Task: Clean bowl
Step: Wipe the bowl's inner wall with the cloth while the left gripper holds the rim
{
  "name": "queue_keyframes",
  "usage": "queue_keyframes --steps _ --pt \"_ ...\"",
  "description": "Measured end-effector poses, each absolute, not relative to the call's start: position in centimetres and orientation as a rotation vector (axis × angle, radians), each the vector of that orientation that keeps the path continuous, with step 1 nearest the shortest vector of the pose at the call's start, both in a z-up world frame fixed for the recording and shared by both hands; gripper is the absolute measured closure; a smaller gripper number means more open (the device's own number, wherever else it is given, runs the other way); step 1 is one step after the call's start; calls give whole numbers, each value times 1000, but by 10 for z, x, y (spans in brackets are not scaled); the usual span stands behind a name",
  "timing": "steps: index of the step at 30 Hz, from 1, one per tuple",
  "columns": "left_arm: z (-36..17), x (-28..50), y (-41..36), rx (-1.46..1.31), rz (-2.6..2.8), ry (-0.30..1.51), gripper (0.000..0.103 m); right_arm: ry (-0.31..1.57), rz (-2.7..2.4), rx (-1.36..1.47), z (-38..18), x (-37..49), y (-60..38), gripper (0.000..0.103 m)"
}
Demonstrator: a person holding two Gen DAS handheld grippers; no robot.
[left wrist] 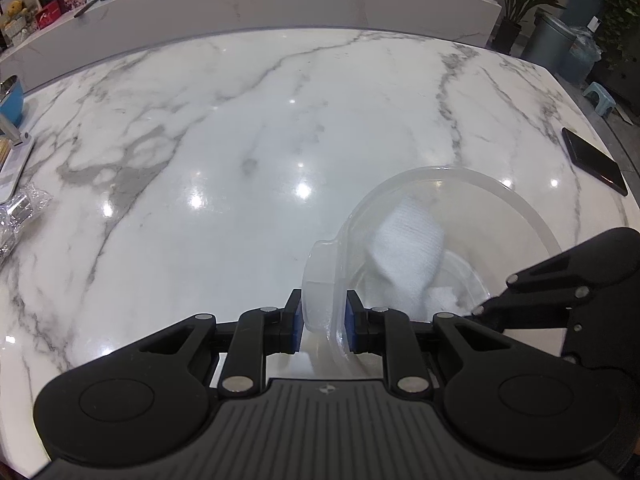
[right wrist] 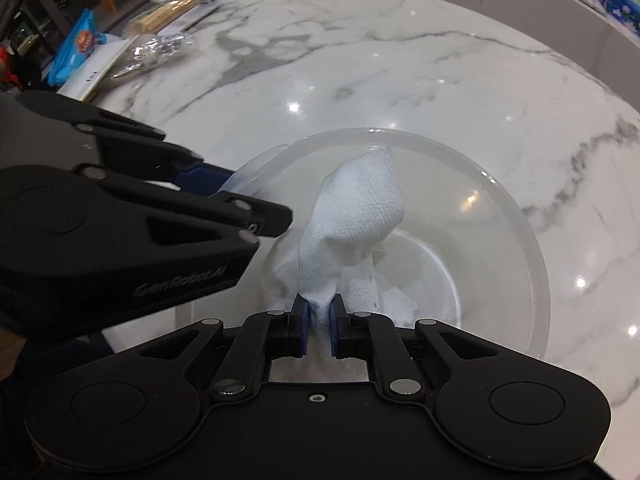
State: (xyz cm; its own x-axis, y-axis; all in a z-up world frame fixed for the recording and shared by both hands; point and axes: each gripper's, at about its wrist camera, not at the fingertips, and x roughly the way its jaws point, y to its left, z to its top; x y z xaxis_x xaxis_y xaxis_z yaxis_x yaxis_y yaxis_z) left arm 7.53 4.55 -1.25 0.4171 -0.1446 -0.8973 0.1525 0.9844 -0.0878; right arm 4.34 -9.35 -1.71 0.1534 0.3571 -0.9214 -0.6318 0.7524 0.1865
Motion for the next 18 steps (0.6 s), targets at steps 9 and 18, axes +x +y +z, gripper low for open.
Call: queue_keyframes --steps 9,18 --pt "-13 76 45 15 -188 1134 85 1227 653 -339 -19 43 -95 97" --pt "-12 74 45 26 -194 1134 84 1126 504 -356 -16 57 -106 98"
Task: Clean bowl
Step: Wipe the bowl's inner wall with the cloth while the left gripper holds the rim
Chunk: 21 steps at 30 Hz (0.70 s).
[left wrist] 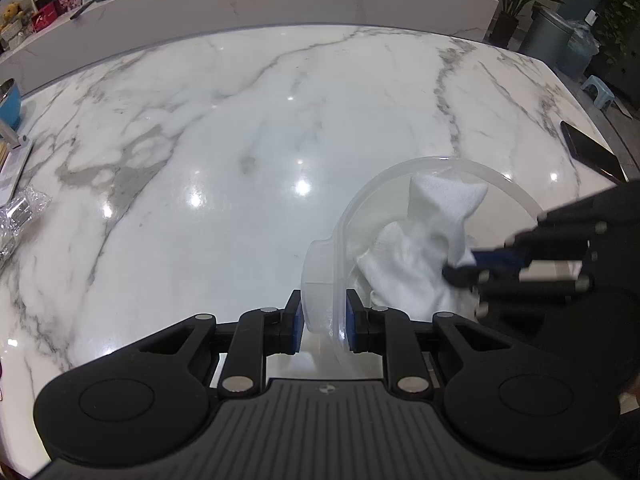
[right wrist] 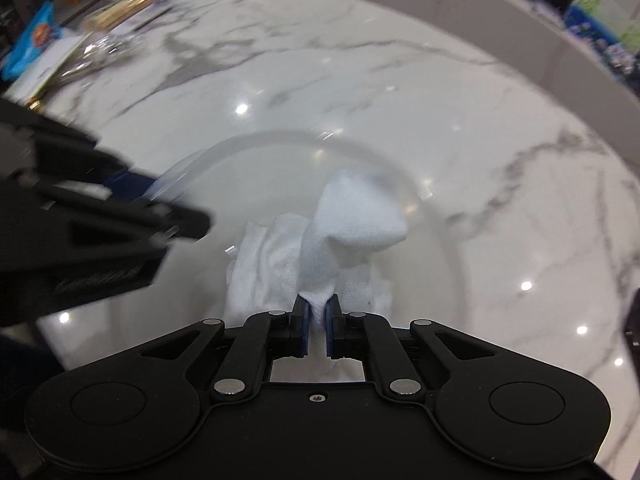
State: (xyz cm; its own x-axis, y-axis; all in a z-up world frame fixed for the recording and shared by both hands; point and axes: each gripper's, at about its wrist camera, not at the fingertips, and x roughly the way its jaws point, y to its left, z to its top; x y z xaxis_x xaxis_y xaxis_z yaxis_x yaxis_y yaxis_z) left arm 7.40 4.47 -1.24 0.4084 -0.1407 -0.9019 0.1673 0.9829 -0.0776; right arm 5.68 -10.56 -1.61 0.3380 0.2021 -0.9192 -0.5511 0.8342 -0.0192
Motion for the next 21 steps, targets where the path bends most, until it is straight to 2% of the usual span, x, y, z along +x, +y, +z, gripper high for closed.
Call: queue_keyframes --steps 21 --pt "-12 74 41 25 -191 1133 84 1186 661 -297 -15 43 -89 98"
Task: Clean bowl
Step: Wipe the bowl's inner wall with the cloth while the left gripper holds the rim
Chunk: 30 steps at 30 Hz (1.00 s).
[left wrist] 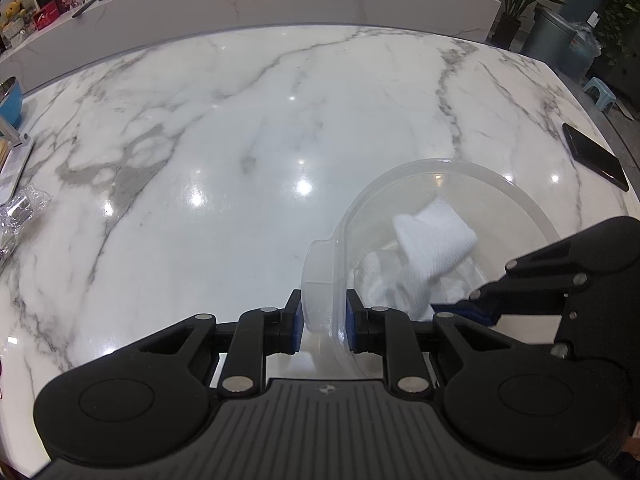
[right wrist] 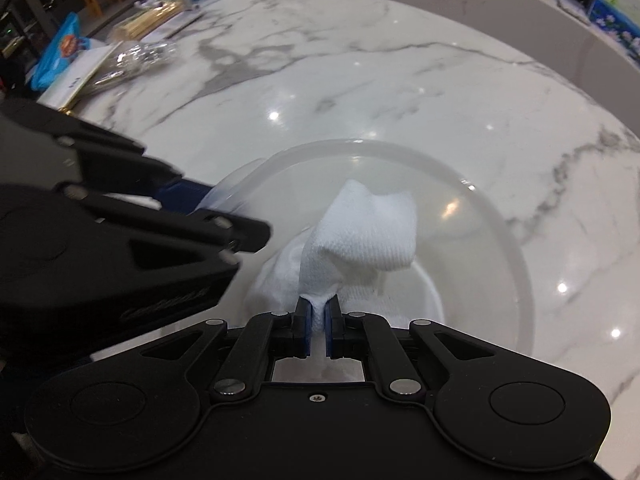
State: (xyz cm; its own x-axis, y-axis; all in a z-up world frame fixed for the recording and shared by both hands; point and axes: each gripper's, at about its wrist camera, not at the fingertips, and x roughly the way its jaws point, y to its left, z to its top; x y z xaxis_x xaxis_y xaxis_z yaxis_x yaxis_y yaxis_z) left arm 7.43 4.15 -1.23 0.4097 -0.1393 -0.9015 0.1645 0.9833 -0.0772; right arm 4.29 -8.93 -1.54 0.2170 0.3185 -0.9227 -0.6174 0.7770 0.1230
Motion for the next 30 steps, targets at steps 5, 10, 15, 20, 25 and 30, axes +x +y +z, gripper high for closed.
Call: queue_keyframes --steps 5,10,15,20,25,30 --pt "-13 75 43 28 -190 1133 84 1212 665 -322 -18 40 -90 98" --pt "-14 75 44 32 -191 1135 84 1200 616 -361 -20 43 -95 98" --pt "-14 75 44 35 -192 1135 84 1188 577 -373 -21 48 -100 98" --pt "-15 74 43 44 -190 1136 84 1181 549 -365 -22 53 -102 98" --pt "-15 74 43 41 -192 1136 84 1153 512 -359 -23 57 -102 98" --pt "-16 73 45 39 -202 1133 84 1119 491 -334 -24 65 -100 98"
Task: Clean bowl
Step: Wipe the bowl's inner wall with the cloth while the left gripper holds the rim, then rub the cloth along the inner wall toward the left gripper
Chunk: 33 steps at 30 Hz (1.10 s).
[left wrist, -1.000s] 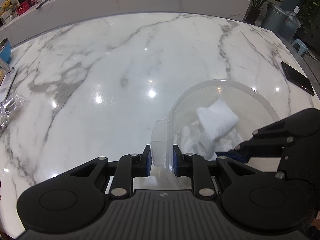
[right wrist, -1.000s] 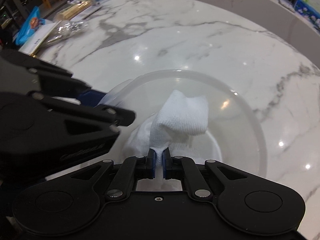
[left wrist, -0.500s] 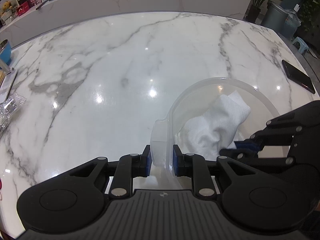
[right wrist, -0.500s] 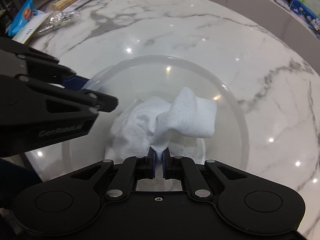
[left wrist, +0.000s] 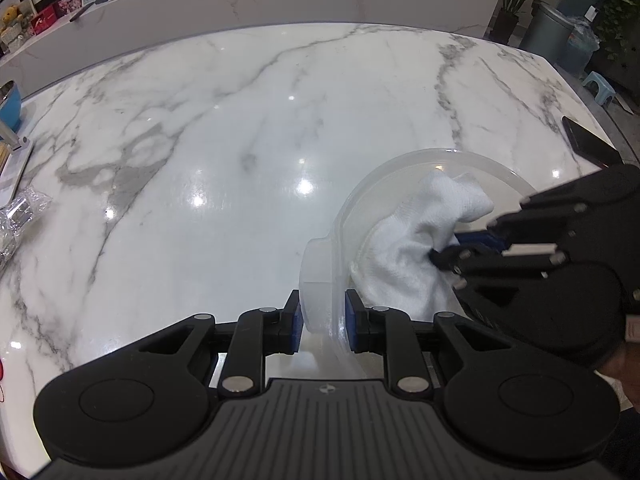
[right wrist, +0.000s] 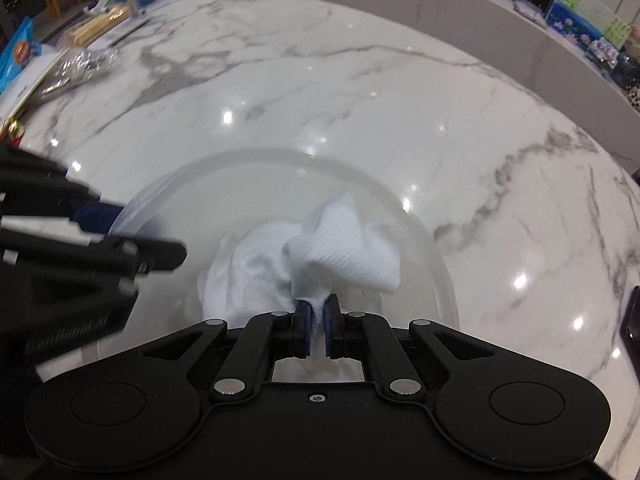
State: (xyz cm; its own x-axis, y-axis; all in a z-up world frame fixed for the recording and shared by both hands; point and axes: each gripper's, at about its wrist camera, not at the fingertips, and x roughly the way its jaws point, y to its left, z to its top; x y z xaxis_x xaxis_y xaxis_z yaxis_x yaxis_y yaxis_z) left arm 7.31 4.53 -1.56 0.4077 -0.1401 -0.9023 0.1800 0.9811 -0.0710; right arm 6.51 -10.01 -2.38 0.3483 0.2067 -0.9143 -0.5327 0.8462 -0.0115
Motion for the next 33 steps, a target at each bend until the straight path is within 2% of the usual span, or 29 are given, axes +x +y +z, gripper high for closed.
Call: queue_keyframes --steps 23,33 --pt "-16 73 48 47 -201 1130 83 1056 537 -93 -9 86 -95 98" --pt "-16 73 47 43 -182 1126 83 1040 445 -91 -1 86 -112 100"
